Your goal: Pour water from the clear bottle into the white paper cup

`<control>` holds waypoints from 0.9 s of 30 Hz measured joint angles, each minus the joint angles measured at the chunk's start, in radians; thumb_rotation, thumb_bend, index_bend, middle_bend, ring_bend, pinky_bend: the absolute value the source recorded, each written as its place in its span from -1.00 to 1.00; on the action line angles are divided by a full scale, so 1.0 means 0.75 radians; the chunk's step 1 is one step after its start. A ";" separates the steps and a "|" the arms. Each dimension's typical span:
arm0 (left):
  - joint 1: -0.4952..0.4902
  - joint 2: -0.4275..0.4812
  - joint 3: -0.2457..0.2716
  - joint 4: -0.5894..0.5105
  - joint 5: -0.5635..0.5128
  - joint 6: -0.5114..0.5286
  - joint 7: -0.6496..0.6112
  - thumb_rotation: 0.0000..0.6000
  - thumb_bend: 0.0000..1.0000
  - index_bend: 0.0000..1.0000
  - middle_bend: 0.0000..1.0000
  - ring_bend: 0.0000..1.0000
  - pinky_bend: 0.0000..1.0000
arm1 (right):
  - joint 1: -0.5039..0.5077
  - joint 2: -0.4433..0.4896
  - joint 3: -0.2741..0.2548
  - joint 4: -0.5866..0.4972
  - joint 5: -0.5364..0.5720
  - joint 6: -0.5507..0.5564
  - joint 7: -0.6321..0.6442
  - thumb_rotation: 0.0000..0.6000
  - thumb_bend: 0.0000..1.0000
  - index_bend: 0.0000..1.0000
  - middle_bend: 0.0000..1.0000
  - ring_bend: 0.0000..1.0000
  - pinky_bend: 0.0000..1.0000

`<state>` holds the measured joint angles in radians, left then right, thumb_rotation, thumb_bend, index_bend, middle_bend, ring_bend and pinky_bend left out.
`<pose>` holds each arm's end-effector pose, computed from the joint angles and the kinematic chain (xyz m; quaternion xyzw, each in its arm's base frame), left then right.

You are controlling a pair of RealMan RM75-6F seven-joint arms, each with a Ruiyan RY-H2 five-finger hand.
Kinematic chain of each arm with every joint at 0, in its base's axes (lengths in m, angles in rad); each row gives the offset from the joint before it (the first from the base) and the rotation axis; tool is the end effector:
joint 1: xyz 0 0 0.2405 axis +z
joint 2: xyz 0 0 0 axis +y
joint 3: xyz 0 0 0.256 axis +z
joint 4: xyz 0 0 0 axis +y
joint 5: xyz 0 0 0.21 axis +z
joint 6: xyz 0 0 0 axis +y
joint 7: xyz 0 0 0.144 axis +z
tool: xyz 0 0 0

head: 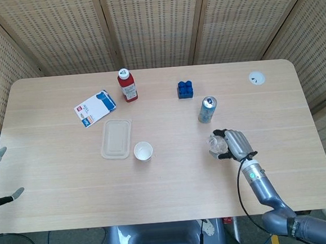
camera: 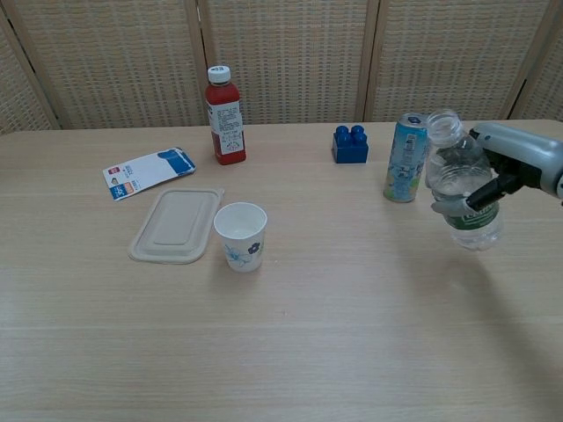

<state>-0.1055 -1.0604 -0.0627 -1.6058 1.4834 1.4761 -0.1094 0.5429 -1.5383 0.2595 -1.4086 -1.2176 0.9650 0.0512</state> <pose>-0.3139 0.1907 0.1807 -0.5813 -0.3963 -0.4092 0.5810 -0.2080 -0.3353 0.0082 0.6145 -0.5164 0.4406 0.4019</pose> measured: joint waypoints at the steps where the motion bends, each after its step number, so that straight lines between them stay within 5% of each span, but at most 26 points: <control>1: -0.001 0.001 -0.001 0.000 -0.002 -0.003 -0.003 1.00 -1.00 -1.00 -1.00 -1.00 -1.00 | 0.018 0.001 0.005 -0.011 0.023 -0.005 -0.073 1.00 0.59 0.06 0.12 -0.02 0.47; 12: -0.011 0.008 -0.011 0.001 -0.029 -0.026 -0.017 1.00 -1.00 -1.00 -1.00 -1.00 -1.00 | 0.283 -0.077 0.063 -0.102 0.487 -0.031 -0.761 1.00 0.66 0.06 0.15 0.01 0.50; 27: -0.022 0.015 -0.021 0.007 -0.060 -0.060 -0.046 1.00 -1.00 -1.00 -1.00 -1.00 -1.00 | 0.594 -0.276 0.135 -0.079 0.906 0.132 -1.202 1.00 0.66 0.06 0.15 0.01 0.51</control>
<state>-0.1223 -1.0490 -0.0784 -1.6007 1.4381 1.4313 -0.1442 0.9881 -1.7454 0.3607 -1.4681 -0.5384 1.0638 -0.8500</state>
